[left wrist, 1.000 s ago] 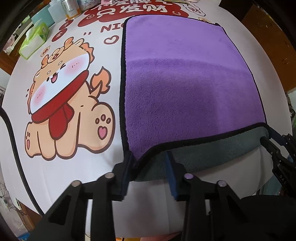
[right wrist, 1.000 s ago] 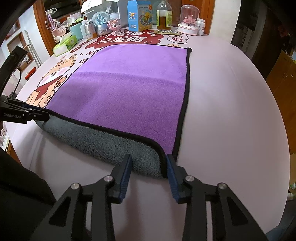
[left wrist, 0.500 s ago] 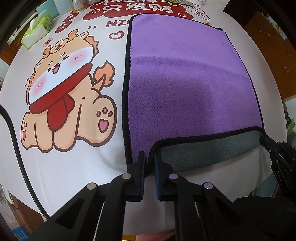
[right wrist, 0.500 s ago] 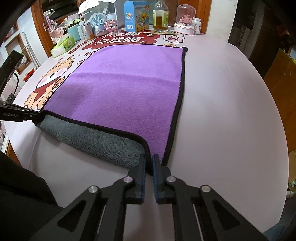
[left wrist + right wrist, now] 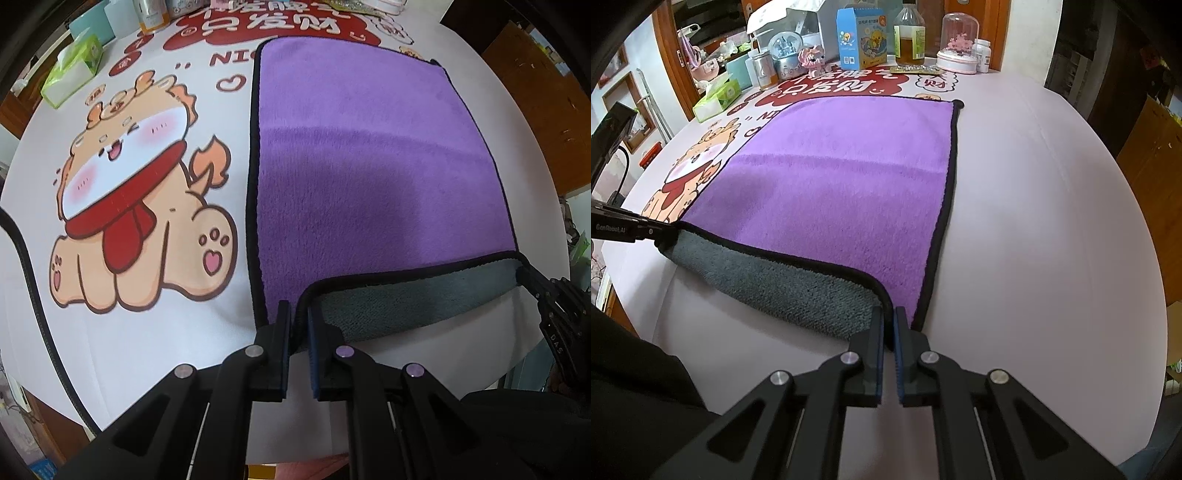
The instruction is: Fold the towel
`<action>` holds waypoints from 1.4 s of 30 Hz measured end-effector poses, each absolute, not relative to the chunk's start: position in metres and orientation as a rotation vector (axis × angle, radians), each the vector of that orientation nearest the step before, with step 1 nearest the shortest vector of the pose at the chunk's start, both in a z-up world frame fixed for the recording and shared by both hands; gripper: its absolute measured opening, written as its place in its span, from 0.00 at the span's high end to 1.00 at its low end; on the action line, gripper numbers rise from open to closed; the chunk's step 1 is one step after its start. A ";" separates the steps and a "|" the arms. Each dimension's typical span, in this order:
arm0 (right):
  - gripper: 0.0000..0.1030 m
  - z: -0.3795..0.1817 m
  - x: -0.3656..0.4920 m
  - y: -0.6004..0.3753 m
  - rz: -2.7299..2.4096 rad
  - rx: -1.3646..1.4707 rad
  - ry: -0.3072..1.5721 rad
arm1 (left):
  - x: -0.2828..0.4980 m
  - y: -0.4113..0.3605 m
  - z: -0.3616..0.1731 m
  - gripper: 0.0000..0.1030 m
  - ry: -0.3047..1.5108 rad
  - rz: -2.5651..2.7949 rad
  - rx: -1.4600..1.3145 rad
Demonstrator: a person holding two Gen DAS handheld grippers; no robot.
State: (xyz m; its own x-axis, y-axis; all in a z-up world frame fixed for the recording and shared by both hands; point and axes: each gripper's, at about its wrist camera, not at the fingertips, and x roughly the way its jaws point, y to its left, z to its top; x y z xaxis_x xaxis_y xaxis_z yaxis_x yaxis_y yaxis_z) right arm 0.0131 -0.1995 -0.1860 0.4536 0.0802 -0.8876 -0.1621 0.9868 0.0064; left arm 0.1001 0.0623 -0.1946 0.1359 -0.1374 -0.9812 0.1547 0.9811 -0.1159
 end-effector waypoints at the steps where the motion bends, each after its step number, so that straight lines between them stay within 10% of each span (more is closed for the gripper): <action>1: 0.96 -0.183 0.015 -0.200 0.152 -0.087 1.090 | 0.101 0.063 -0.191 0.94 1.413 -0.212 0.012; 27: 0.96 -0.072 0.111 -0.211 0.133 -0.151 0.771 | 0.200 0.057 -0.051 0.94 1.081 -0.260 0.101; 42: 0.96 -0.084 0.195 -0.207 -0.001 -0.184 0.660 | 0.289 0.060 -0.075 0.94 0.988 -0.242 0.051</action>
State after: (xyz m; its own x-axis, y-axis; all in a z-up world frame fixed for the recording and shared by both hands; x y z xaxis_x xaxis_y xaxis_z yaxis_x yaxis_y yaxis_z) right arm 0.1947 -0.2068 -0.0843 0.7903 -0.0594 -0.6099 -0.0571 0.9838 -0.1699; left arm 0.2894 0.0600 -0.0749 0.5255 -0.1788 -0.8318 0.2253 0.9720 -0.0666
